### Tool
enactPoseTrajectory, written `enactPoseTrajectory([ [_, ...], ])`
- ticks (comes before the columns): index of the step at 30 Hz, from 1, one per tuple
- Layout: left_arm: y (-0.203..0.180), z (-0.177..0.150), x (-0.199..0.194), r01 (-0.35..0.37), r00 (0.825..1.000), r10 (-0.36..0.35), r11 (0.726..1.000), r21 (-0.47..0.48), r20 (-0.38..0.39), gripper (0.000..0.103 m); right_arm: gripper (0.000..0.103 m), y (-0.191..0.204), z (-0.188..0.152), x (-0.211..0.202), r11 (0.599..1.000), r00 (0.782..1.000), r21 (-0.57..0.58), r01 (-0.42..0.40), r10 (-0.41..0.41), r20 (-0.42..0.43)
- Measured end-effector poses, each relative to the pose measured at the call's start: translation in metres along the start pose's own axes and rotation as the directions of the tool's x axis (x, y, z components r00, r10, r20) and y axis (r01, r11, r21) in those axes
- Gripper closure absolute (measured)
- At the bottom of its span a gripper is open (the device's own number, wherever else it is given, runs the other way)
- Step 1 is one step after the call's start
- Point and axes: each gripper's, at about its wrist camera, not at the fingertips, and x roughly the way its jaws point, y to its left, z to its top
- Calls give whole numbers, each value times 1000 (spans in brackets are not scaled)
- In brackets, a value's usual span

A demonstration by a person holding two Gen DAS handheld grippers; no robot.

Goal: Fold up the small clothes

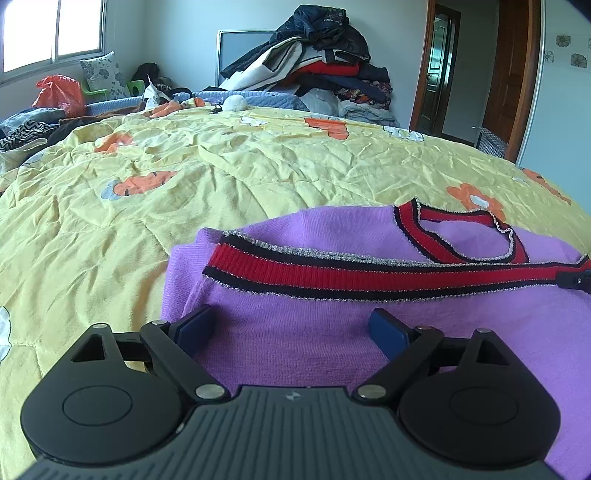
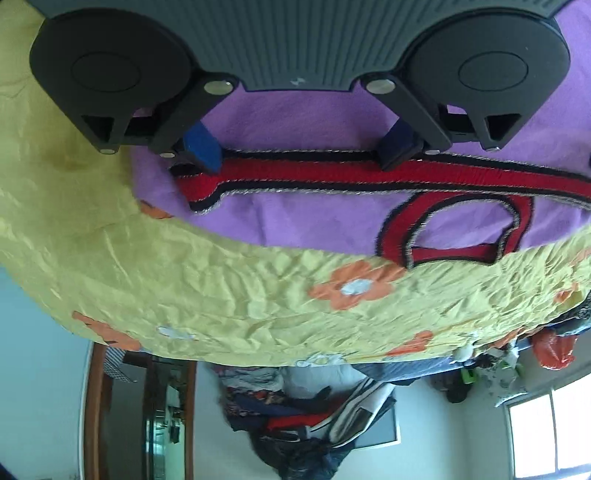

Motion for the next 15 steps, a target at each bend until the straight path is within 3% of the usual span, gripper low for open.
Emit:
enactPoseTrajectory([
  [4,2,-1,0,5,1000,-5,1000,-7,0,10,11,-2,-2,-8,1000,1000,20,-14,13,17],
  [10,0,0,0,7,1000,-7,1000,-4,-4,7,10,10,-14,-62,1000,997,20,-5,4,77],
  [13,-1,0,1,2,1000,-2,1000,4,-8,6,8,22,-22,-71,999,998,19,-40,38,56],
  [15,-2,0,1,2,1000,-2,1000,5,-8,5,8,27,-25,-64,1000,999,2,-9,9,32],
])
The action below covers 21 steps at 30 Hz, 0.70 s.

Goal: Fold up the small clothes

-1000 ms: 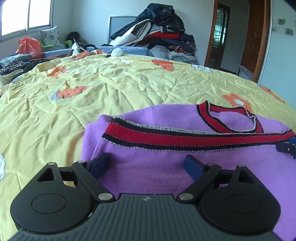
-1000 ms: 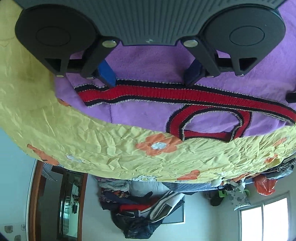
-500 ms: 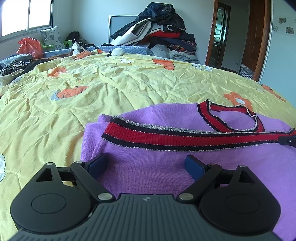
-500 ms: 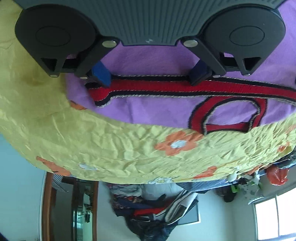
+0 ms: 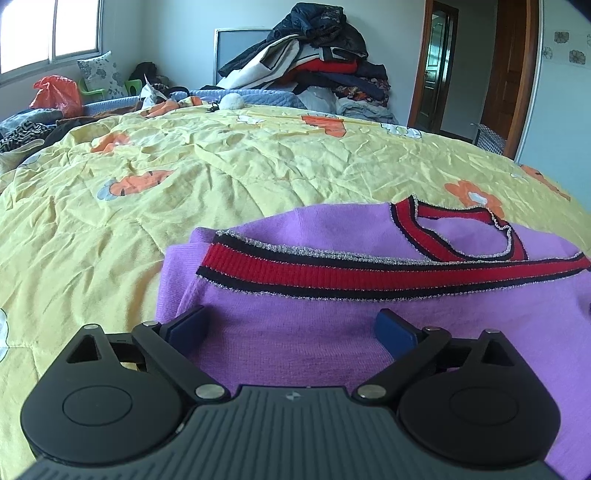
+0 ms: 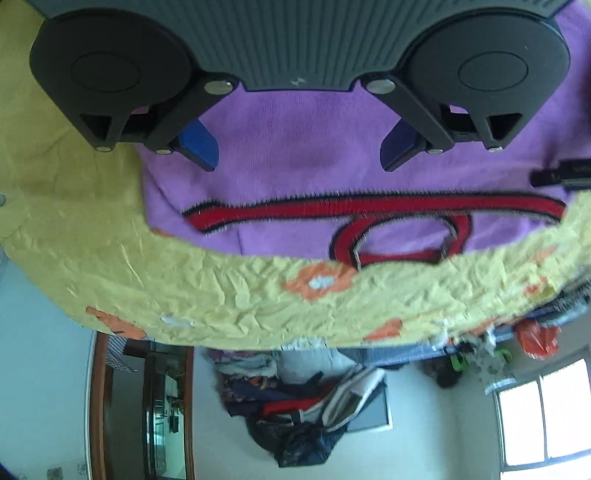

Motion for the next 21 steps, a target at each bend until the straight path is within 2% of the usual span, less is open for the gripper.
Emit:
enactPoseTrajectory([
  [2,0,0,0,4,1000,-4,1000,-1,-1,4,8,1,-3,12,999,999,-21,33,-34,-39],
  [4,-1,0,0,6,1000,-6,1000,2,-3,2,0,-3,-6,22,995,994,-35,91,-93,-56],
  [7,0,0,1,13,1000,-13,1000,0,-5,1,0,-17,-4,21,994,993,38,103,-100,-67],
  [9,-1,0,1,14,1000,-14,1000,5,-7,0,0,-14,-4,12,991,989,28,132,-130,-64],
  [13,-1,0,1,12,1000,-12,1000,9,-8,0,0,7,-7,-22,994,994,-6,105,-105,-18],
  [17,-2,0,1,11,1000,-11,1000,15,-12,0,0,41,-20,-54,999,1000,-40,25,-24,11],
  [21,-2,0,1,9,1000,-9,1000,17,-13,0,0,79,-40,-71,995,998,-81,-62,61,-7],
])
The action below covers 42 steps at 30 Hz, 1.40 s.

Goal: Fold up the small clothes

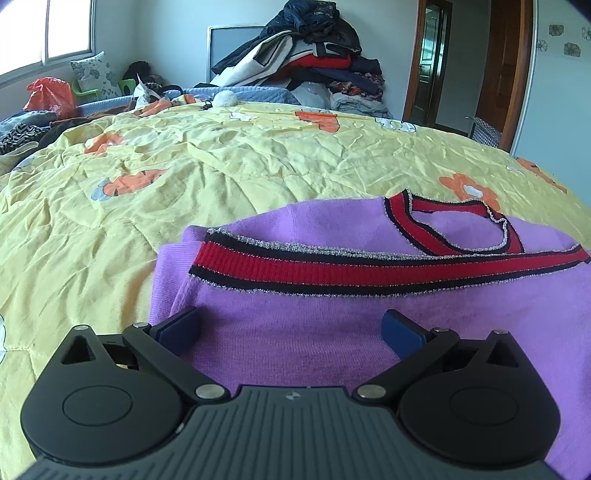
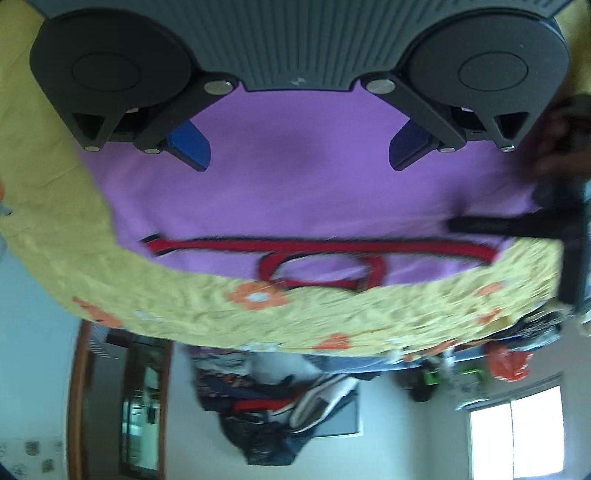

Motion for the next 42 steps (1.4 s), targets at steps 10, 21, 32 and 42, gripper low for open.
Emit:
enactPoseTrajectory([
  [10,3,2,-11,-8,1000,9,1000,24,-11,0,0,54,-33,-1,993,996,-95,-73,68,-54],
  [21,54,-3,-32,-51,998,54,997,53,-38,0,0,89,-46,-11,980,986,-111,-165,161,-52],
  [32,74,-1,-26,3,996,-1,1000,28,-89,0,0,132,-45,-15,954,977,-213,-213,205,-59],
  [42,81,0,-22,44,993,-44,999,-1,-113,0,0,169,-53,-18,911,967,-324,-256,236,-99],
])
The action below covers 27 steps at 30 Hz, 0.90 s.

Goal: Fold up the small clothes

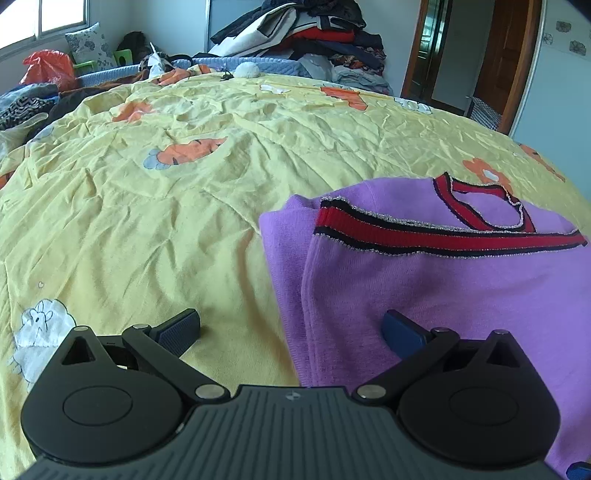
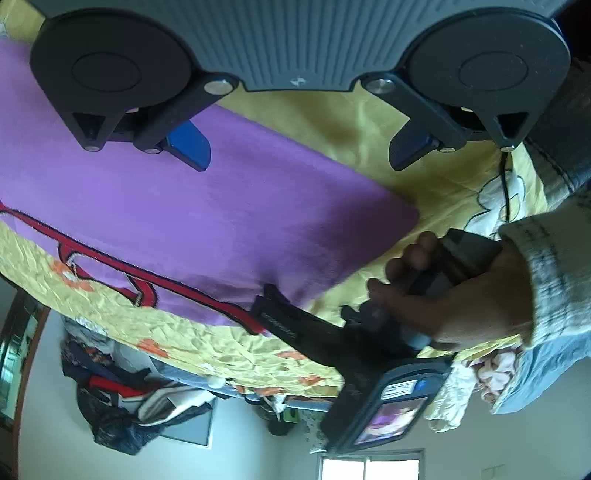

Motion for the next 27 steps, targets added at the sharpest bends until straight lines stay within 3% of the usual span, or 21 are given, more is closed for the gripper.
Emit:
enactPoseTrajectory([
  [7,7,8,6,90,995,-90,996,-10,-31,0,0,21,-1,-9,987,999,-155,53,-51,20],
  [11,19,18,8,211,975,-213,977,-38,-60,0,0,25,-2,-20,967,993,-236,97,-79,84],
  [13,32,26,11,299,949,-305,951,-81,-78,0,0,27,-1,-23,959,989,-256,120,-93,112],
  [17,53,42,21,408,899,-423,903,-135,-114,0,0,35,1,-22,939,983,-307,155,-116,139],
  [22,67,56,46,505,819,-553,822,-263,-156,3,0,39,8,-15,950,988,-291,113,-75,138],
  [23,66,59,48,509,813,-559,818,-266,-163,5,0,39,9,-12,955,989,-278,106,-72,130],
  [24,64,62,51,514,806,-566,815,-267,-174,16,0,38,9,-10,959,991,-267,92,-62,121],
  [26,60,66,56,507,798,-566,816,-278,-205,38,0,38,11,-5,963,992,-257,82,-54,111],
  [27,58,68,59,502,795,-565,817,-282,-221,57,0,38,12,-4,964,992,-253,83,-56,113],
])
